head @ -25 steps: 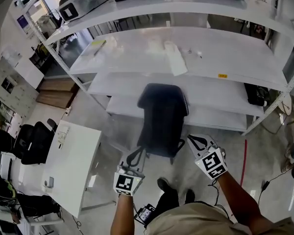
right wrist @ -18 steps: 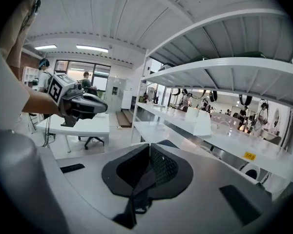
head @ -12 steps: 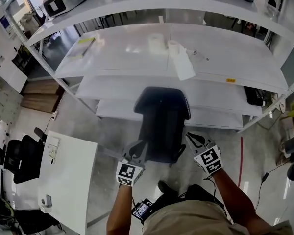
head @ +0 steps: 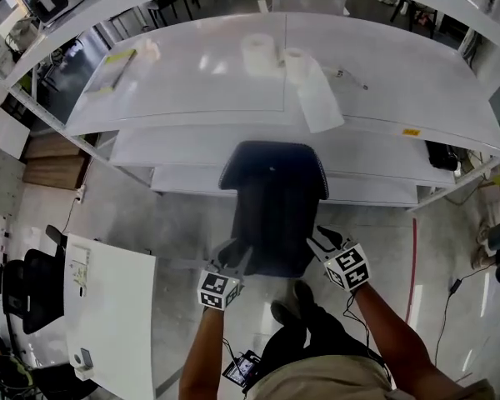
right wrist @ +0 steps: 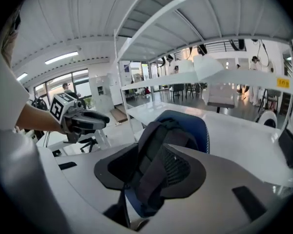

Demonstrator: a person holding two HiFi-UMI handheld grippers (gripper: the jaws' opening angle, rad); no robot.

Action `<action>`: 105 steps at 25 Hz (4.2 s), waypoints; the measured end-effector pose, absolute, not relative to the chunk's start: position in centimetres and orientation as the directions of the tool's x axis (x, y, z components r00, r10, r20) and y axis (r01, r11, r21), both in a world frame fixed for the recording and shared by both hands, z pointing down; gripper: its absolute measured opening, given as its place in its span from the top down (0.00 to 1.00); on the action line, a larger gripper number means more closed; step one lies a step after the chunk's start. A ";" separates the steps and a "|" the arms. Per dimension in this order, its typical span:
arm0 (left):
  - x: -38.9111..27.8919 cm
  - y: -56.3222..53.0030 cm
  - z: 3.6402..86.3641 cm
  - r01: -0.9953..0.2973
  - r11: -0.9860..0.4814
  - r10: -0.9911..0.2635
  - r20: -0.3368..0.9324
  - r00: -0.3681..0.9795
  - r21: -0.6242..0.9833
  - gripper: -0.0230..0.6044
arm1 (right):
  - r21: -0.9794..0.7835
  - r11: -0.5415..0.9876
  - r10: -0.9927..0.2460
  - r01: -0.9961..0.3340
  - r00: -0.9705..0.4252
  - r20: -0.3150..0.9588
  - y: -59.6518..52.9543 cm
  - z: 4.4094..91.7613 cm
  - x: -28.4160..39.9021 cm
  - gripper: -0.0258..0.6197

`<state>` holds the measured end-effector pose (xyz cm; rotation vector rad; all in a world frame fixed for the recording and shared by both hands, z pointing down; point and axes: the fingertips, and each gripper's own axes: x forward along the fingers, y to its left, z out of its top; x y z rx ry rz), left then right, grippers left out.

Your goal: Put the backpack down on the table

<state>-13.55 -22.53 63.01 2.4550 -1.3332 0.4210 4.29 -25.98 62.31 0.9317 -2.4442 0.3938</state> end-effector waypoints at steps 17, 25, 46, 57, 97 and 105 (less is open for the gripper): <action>-14.7 -30.7 81.0 -0.803 -0.497 -0.652 0.469 0.596 0.329 0.57 | -0.339 0.657 -0.380 -0.674 -0.684 0.623 -31.6 81.5 3.4 0.66; -14.4 -30.8 84.7 -0.778 -0.500 -0.630 0.457 0.628 0.380 0.51 | -0.401 0.667 -0.338 -0.628 -0.735 0.588 -31.4 83.6 1.2 0.66; -6.1 -30.7 79.3 -0.510 -0.554 -0.551 0.169 0.817 0.658 0.55 | -0.600 0.637 -0.279 -0.484 -0.870 0.406 -30.1 80.1 -2.3 0.66; -9.6 -30.5 71.0 -0.623 -0.540 -0.677 0.148 0.721 0.566 0.75 | -0.694 0.625 -0.271 -0.359 -0.933 0.238 -30.6 74.1 -4.5 0.86; -43.3 0.3 24.9 -0.982 0.180 -0.969 -0.159 -0.188 0.063 0.82 | -0.015 0.926 0.372 0.377 -0.919 -0.128 -8.4 23.8 -39.9 0.87; -53.9 11.1 22.8 -0.940 0.342 -0.932 -0.129 -0.338 -0.010 0.82 | -0.051 0.853 0.509 0.519 -0.850 -0.138 1.7 22.7 -52.3 0.87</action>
